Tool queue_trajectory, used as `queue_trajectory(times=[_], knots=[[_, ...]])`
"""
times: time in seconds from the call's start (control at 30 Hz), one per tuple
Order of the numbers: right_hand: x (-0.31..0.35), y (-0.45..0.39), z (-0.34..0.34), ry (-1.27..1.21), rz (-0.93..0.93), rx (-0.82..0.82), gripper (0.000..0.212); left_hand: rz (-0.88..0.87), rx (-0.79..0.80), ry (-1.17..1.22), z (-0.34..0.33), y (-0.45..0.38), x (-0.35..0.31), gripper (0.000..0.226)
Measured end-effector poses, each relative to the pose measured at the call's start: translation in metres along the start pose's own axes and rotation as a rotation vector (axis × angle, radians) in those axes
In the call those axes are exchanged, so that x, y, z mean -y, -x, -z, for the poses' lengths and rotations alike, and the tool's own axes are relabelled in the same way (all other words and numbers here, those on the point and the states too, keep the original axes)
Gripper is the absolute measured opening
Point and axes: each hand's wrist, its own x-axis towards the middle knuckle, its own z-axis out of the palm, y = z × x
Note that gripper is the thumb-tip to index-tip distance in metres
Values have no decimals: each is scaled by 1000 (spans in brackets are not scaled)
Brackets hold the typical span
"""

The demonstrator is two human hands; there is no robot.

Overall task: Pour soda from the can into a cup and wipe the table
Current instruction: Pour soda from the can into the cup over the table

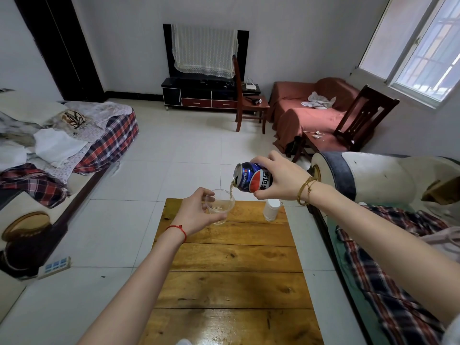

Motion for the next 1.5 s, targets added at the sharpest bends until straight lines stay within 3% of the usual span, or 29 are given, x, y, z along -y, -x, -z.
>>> queue_trajectory(times=[1.5], knots=[[0, 6, 0, 25, -5, -1, 71, 5, -1, -36, -3, 5, 1, 73]])
